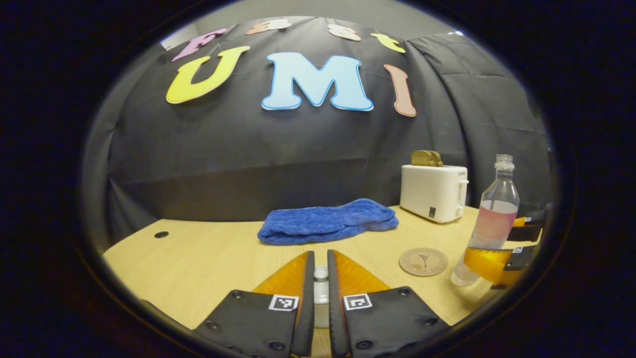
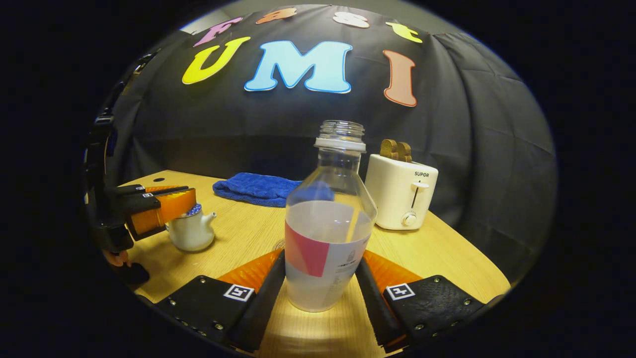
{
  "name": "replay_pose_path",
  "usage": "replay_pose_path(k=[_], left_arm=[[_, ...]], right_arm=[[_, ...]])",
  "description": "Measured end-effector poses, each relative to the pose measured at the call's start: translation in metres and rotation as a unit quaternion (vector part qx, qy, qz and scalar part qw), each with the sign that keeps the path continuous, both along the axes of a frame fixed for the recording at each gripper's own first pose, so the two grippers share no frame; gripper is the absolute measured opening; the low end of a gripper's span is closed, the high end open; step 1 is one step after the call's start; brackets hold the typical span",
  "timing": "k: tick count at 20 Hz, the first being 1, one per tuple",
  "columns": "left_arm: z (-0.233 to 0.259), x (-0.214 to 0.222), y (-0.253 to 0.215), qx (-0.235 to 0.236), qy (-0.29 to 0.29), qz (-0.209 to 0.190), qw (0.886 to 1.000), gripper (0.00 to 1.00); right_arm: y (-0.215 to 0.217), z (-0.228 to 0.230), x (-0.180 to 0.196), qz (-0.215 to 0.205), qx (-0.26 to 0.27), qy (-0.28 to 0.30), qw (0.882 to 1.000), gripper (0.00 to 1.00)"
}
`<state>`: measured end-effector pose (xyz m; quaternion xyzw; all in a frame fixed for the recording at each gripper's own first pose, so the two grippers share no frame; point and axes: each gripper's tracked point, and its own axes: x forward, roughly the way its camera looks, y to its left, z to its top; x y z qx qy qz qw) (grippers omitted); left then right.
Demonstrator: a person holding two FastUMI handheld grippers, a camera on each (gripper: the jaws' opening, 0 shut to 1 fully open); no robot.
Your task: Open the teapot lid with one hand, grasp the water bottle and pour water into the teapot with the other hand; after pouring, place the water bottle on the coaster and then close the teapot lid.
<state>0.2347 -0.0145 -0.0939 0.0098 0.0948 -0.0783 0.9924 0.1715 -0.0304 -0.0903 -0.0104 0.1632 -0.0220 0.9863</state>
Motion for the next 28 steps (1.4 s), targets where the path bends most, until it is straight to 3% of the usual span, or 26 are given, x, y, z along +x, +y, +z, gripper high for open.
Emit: replay_pose_path(k=[4,7,8,13,20,21,23,24,28], left_arm=[[0.000,0.000,0.000,-0.009,-0.002,-0.001,1.000,0.23],[0.004,-0.002,0.000,-0.025,-0.008,-0.003,1.000,0.13],[0.004,-0.003,0.000,-0.026,-0.009,-0.005,1.000,0.16],[0.009,-0.005,0.002,-0.040,-0.025,-0.006,0.999,0.13],[0.036,-0.011,0.009,-0.060,-0.056,-0.005,0.997,0.16],[0.040,-0.013,0.013,-0.061,-0.063,-0.002,0.996,0.12],[0.045,-0.017,0.024,-0.063,-0.069,0.002,0.996,0.15],[0.046,-0.020,0.032,-0.061,-0.069,0.006,0.996,0.10],[0.043,-0.028,0.074,-0.045,-0.065,0.021,0.997,0.15]], right_arm=[[-0.002,-0.001,-0.001,-0.006,0.024,0.003,1.000,0.77],[-0.001,0.000,-0.001,-0.008,0.017,0.000,1.000,0.75],[-0.001,0.000,-0.002,-0.007,0.018,0.001,1.000,0.74],[-0.007,-0.001,-0.001,-0.020,0.047,-0.004,0.999,0.74],[-0.007,0.000,-0.001,-0.026,0.043,-0.005,0.999,0.74],[-0.008,0.000,-0.002,-0.030,0.041,-0.005,0.999,0.74],[-0.008,0.002,-0.002,-0.035,0.029,-0.008,0.999,0.73],[-0.007,0.003,-0.001,-0.037,0.018,-0.009,0.999,0.73],[-0.004,0.004,-0.002,-0.039,-0.062,-0.001,0.997,0.74]])
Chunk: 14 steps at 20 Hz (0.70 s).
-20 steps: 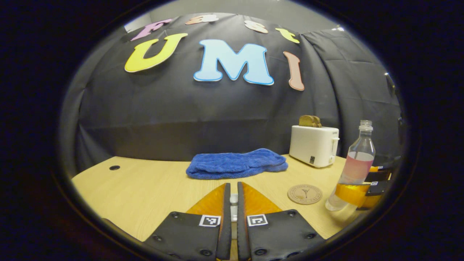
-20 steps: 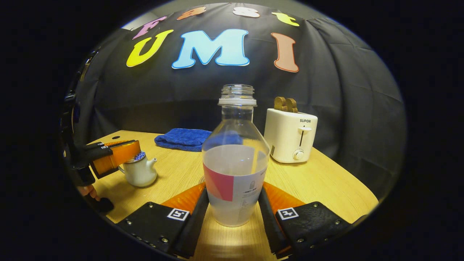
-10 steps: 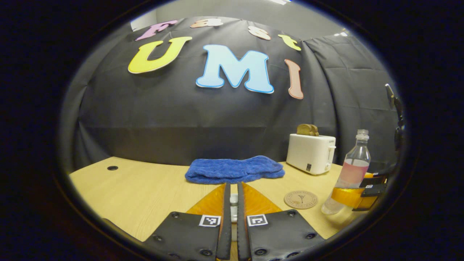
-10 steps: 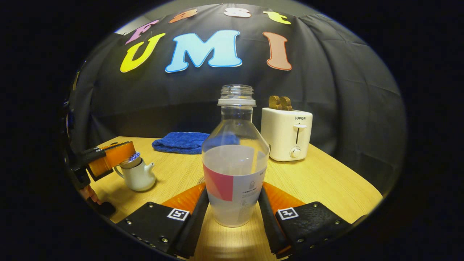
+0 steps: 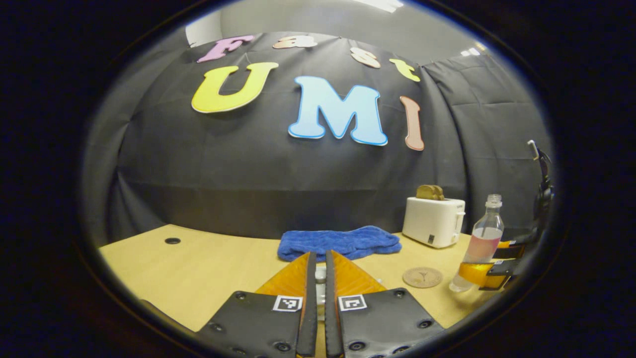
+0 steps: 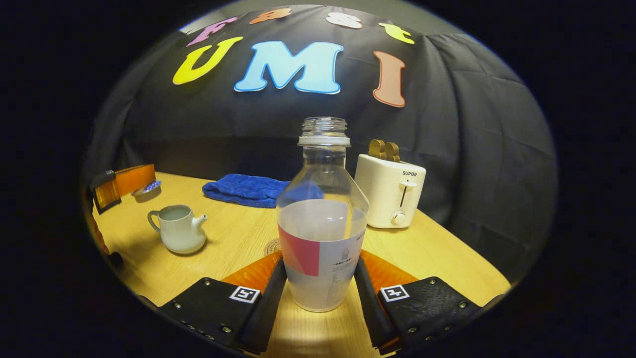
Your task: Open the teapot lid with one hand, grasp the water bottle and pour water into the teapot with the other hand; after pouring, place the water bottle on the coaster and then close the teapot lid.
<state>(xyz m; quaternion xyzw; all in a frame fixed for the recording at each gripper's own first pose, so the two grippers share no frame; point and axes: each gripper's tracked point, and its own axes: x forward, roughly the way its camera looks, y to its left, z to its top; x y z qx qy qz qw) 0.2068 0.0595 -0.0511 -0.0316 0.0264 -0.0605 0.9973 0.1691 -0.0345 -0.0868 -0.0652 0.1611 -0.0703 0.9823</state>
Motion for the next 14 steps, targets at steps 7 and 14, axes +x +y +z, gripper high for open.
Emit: replay_pose_path(k=[7,14], left_arm=[[-0.006,0.002,0.054,-0.050,0.002,0.030,0.998,0.15],[-0.015,-0.001,0.068,-0.090,0.013,0.037,0.995,0.12]], right_arm=[[0.018,0.011,0.003,0.019,-0.160,0.030,0.986,0.74],[0.046,0.029,0.019,0.044,-0.282,0.032,0.958,0.73]])
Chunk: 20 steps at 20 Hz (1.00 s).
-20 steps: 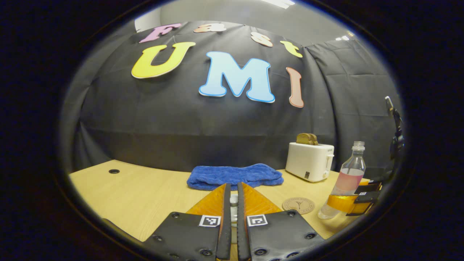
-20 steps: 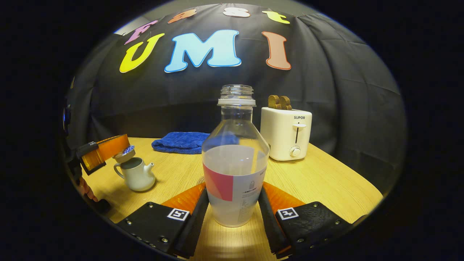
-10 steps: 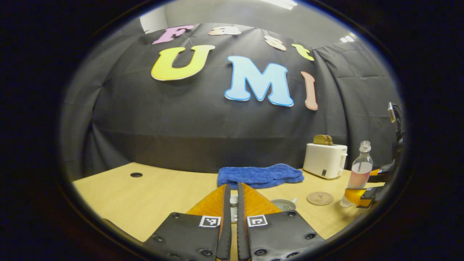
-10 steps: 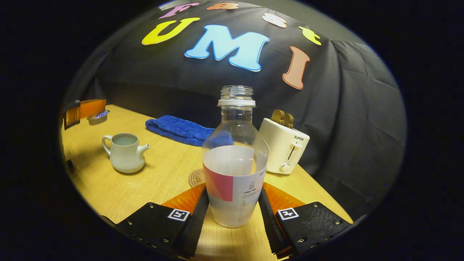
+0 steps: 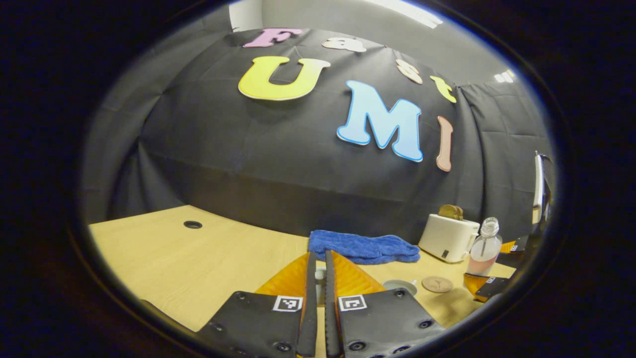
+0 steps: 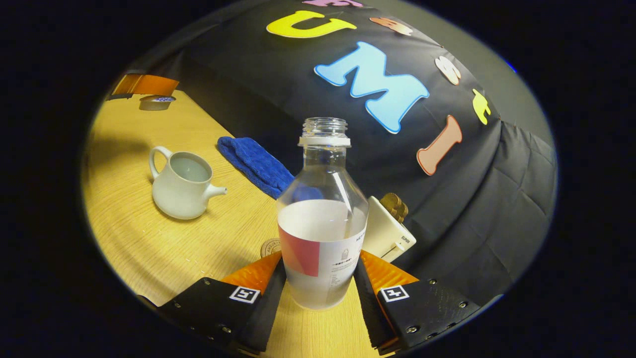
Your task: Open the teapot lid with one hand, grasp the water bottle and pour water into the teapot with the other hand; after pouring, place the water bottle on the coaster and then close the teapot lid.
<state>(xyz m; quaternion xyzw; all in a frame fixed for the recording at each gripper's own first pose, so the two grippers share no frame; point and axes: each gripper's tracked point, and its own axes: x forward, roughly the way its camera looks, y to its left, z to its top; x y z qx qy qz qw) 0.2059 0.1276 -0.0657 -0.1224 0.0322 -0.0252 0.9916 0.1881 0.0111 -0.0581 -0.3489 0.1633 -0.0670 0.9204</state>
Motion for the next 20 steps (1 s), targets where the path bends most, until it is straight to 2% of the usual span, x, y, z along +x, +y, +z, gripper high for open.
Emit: replay_pose_path(k=[2,4,9,10,11,14,15,16,20], left_arm=[[-0.001,0.003,0.000,-0.003,-0.001,-0.002,1.000,0.10],[-0.002,0.004,0.002,-0.010,-0.003,0.001,1.000,0.12],[0.002,0.001,0.003,-0.021,-0.012,-0.001,1.000,0.12],[0.001,0.002,0.003,-0.021,-0.010,-0.002,1.000,0.15],[0.000,0.001,0.003,-0.021,-0.009,-0.003,1.000,0.12],[0.000,0.002,0.004,-0.022,-0.008,-0.004,1.000,0.16],[-0.001,0.002,0.002,-0.023,-0.008,-0.005,1.000,0.10],[0.000,0.002,0.003,-0.023,-0.009,-0.005,1.000,0.12],[0.001,0.001,0.005,-0.026,-0.012,-0.003,1.000,0.12]], right_arm=[[0.005,0.003,0.005,0.009,-0.043,0.010,0.999,0.73],[0.007,0.005,0.011,0.018,-0.090,0.019,0.996,0.73],[0.014,0.006,0.024,0.041,-0.187,0.030,0.981,0.73],[0.015,0.005,0.025,0.044,-0.204,0.033,0.977,0.73],[0.015,0.006,0.025,0.048,-0.223,0.034,0.973,0.73],[0.019,0.008,0.026,0.059,-0.281,0.039,0.957,0.73],[0.018,0.006,0.028,0.065,-0.294,0.039,0.953,0.73],[0.020,0.005,0.031,0.068,-0.303,0.041,0.950,0.73],[0.020,0.008,0.034,0.076,-0.342,0.042,0.936,0.73]])
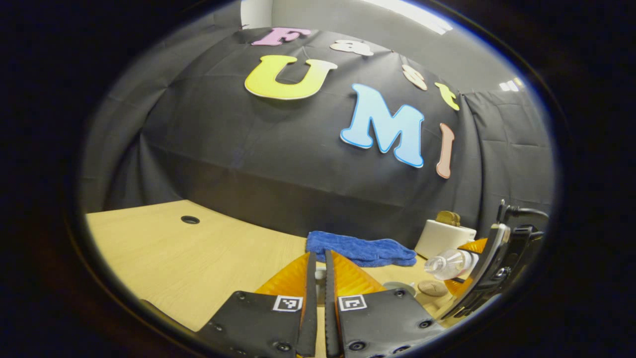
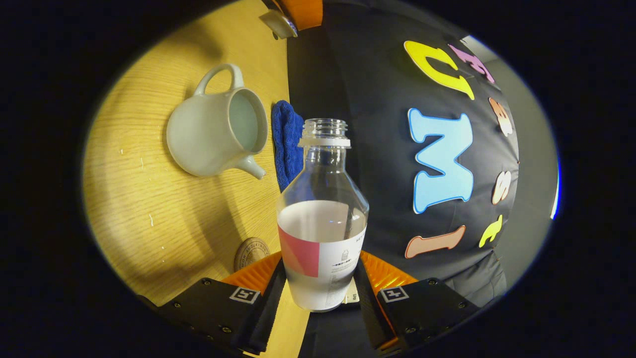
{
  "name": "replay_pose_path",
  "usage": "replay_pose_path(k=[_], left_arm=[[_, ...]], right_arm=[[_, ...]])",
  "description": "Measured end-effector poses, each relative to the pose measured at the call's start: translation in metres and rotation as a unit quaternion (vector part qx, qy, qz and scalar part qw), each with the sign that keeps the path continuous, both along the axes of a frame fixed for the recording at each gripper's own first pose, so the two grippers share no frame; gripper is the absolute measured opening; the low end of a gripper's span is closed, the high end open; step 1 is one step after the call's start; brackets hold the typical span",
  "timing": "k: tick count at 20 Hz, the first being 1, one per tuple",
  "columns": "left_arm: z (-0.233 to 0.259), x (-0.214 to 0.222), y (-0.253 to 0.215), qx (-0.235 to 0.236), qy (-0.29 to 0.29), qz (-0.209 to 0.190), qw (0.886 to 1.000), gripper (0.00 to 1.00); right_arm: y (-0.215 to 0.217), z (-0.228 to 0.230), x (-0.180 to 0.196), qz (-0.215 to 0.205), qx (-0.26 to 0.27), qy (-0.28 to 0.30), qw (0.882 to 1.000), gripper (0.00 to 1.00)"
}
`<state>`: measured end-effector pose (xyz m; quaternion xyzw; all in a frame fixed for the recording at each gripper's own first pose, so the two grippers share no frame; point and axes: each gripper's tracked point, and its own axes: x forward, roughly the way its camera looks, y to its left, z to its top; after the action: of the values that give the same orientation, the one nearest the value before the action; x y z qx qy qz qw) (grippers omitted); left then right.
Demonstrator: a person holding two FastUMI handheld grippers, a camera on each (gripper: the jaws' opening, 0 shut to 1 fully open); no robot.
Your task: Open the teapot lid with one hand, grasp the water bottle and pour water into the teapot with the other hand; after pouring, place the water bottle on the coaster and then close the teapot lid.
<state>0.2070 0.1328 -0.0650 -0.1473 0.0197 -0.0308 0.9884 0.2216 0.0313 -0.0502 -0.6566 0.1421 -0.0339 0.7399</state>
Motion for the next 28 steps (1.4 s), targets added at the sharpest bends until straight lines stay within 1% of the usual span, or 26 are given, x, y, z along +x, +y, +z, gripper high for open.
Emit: replay_pose_path(k=[1,2,3,4,8,11,12,14,15,16,19,20,21,22,23,24,25,27,28], left_arm=[[-0.001,0.000,-0.001,-0.002,0.000,-0.001,1.000,0.12],[0.000,0.001,-0.001,-0.003,0.000,-0.002,1.000,0.15],[0.001,0.002,-0.001,-0.003,0.001,-0.002,1.000,0.12],[0.000,0.002,-0.001,-0.003,0.001,-0.003,1.000,0.12],[-0.001,0.002,-0.001,-0.004,0.001,-0.003,1.000,0.12],[-0.001,0.001,0.000,-0.005,0.001,-0.002,1.000,0.12],[0.000,0.001,0.001,-0.007,0.000,-0.002,1.000,0.15],[0.000,0.002,0.002,-0.009,-0.001,-0.001,1.000,0.15],[0.000,0.002,0.002,-0.011,-0.001,-0.001,1.000,0.12],[0.001,0.002,0.003,-0.012,-0.001,-0.001,1.000,0.15],[0.000,0.002,0.003,-0.015,0.000,0.000,1.000,0.15],[0.001,0.002,0.004,-0.016,-0.001,0.000,1.000,0.12],[0.000,0.002,0.004,-0.018,-0.001,0.000,1.000,0.15],[0.001,0.001,0.005,-0.021,0.000,0.001,1.000,0.15],[0.000,0.002,0.005,-0.023,-0.001,0.001,1.000,0.15],[0.000,0.002,0.005,-0.025,0.000,0.001,1.000,0.12],[0.000,0.002,0.006,-0.027,0.000,0.002,1.000,0.15],[0.000,0.001,0.008,-0.030,-0.001,0.002,1.000,0.15],[0.001,0.000,0.009,-0.031,-0.001,0.003,1.000,0.12]], right_arm=[[0.001,0.000,0.000,0.002,-0.013,-0.002,1.000,0.73],[0.001,-0.001,-0.002,0.004,-0.024,-0.002,1.000,0.73],[0.000,0.000,0.000,0.005,-0.034,-0.001,0.999,0.72],[0.000,0.001,-0.001,0.008,-0.045,0.000,0.999,0.73],[-0.001,0.013,0.005,0.020,-0.096,-0.004,0.995,0.73],[0.001,0.015,0.012,0.030,-0.124,0.004,0.992,0.73],[0.001,0.016,0.013,0.032,-0.132,0.005,0.991,0.73],[0.002,0.019,0.013,0.038,-0.151,0.006,0.988,0.73],[0.003,0.022,0.014,0.042,-0.165,0.003,0.985,0.73],[0.006,0.024,0.014,0.048,-0.180,-0.002,0.983,0.72],[0.013,0.027,0.014,0.066,-0.210,-0.005,0.976,0.72],[0.015,0.028,0.014,0.070,-0.216,-0.005,0.974,0.72],[0.017,0.030,0.014,0.074,-0.222,-0.007,0.972,0.72],[0.019,0.033,0.015,0.077,-0.231,-0.012,0.970,0.72],[0.021,0.037,0.015,0.081,-0.243,-0.019,0.967,0.72],[0.023,0.041,0.015,0.084,-0.254,-0.027,0.963,0.72],[0.026,0.044,0.015,0.089,-0.267,-0.035,0.959,0.72],[0.032,0.051,0.016,0.100,-0.291,-0.047,0.950,0.72],[0.035,0.053,0.017,0.103,-0.299,-0.050,0.947,0.72]])
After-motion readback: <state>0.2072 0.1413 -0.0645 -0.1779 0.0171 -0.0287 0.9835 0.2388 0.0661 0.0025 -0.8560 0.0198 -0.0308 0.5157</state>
